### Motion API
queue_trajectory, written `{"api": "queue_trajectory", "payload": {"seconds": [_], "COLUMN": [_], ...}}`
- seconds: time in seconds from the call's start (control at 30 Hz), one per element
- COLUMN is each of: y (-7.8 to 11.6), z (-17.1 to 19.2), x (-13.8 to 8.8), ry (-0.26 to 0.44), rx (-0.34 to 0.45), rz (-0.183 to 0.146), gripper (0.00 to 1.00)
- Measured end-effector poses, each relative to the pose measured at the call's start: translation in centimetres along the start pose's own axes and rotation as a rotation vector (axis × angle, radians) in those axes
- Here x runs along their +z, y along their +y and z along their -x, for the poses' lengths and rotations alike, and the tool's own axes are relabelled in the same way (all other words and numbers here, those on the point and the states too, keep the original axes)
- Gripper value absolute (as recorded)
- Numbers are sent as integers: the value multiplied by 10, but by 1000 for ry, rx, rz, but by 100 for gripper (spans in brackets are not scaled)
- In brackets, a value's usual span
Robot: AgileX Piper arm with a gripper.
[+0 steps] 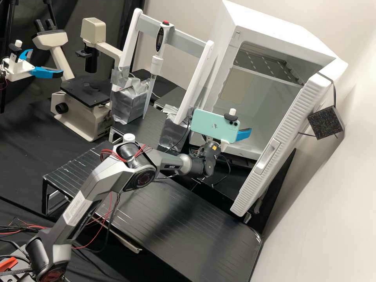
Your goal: Move the petri dish to the microscope
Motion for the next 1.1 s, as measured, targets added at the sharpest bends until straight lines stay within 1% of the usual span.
{"api": "queue_trajectory", "payload": {"seconds": [0.03, 0.2, 0.27, 0.4, 0.5, 0.57, 0.67, 0.9, 1.1], "y": [-2, -12, -19, -22, -19, -18, -19, -12, -8], "z": [-2, -10, -14, -19, -21, -22, -23, -25, -23], "x": [0, 0, 4, 7, 7, 7, 9, 8, 13], "ry": [-1, 5, -5, -12, -13, -20, -29, -38, -58], "rx": [-7, -32, -44, -49, -42, -43, -44, -45, -42], "rz": [6, 16, 12, 14, 20, 29, 30, 67, 74], "gripper": [100, 100, 100, 100, 100, 100, 100, 100, 100]}}
